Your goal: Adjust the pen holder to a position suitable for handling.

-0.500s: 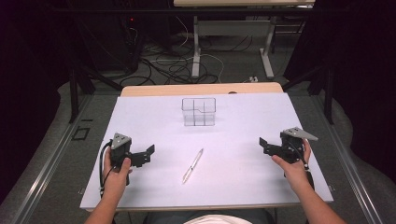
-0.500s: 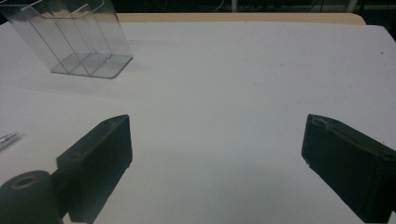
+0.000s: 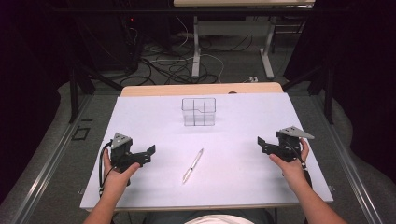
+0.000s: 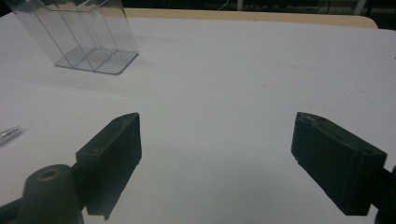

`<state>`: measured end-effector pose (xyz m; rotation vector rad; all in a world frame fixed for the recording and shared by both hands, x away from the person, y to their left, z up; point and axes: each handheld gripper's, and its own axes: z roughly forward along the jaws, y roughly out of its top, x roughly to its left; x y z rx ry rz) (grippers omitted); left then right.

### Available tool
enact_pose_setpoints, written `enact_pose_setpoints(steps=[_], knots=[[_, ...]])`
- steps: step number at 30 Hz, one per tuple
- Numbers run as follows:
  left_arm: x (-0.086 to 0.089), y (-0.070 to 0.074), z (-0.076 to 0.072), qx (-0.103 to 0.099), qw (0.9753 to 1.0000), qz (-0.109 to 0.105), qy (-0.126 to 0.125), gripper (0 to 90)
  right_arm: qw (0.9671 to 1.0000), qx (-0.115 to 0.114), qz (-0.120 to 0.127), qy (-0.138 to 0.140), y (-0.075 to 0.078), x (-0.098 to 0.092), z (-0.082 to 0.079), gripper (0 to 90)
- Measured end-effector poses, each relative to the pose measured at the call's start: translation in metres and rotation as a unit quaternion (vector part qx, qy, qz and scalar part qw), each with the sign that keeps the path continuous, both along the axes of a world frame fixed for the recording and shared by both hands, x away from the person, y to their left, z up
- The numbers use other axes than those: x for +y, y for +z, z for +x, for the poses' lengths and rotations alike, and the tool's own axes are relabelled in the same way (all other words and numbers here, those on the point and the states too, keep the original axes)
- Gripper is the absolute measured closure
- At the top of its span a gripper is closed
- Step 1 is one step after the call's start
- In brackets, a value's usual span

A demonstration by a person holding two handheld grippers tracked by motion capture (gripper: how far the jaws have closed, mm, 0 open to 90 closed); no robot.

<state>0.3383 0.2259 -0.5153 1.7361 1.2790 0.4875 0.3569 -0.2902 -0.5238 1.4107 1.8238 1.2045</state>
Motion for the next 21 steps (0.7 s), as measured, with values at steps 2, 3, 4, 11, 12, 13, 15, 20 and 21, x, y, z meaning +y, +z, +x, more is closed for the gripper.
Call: enact_pose_setpoints(steps=[2,3,4,11,12,13,15,20,21], knots=[[-0.002,0.000,0.001,0.005,1.0000,-0.005,-0.004,0.3,0.9999,-0.002,-0.006,0.008,0.000,0.003,-0.001,16.4],[-0.004,0.001,0.001,0.001,1.0000,0.002,-0.008,0.3,0.9999,0.000,-0.008,0.009,0.000,0.005,-0.002,16.6],[-0.005,0.002,0.001,-0.001,0.9998,0.010,-0.016,0.4,0.9999,-0.002,-0.011,0.013,0.000,0.005,-0.002,16.7],[-0.020,0.007,0.010,0.004,0.9994,0.006,-0.033,2.4,0.9997,-0.006,-0.017,0.017,-0.001,0.007,-0.002,16.7],[-0.022,0.009,0.011,0.002,0.9994,0.006,-0.035,2.4,0.9997,-0.006,-0.017,0.017,-0.001,0.007,-0.002,16.7],[-0.024,0.012,0.012,-0.003,0.9994,0.006,-0.034,2.9,0.9997,-0.006,-0.017,0.016,-0.001,0.006,-0.002,16.7],[-0.027,0.017,0.015,-0.009,0.9995,-0.003,-0.031,7.1,0.9998,-0.002,-0.015,0.016,-0.002,0.005,-0.002,16.6],[-0.037,0.027,0.025,-0.018,0.9994,-0.013,-0.025,9.7,0.9999,-0.001,-0.010,0.013,-0.002,0.005,-0.004,16.5],[-0.041,0.032,0.031,-0.023,0.9994,-0.012,-0.023,12.5,0.9999,-0.002,-0.009,0.013,-0.002,0.004,-0.005,16.5]])
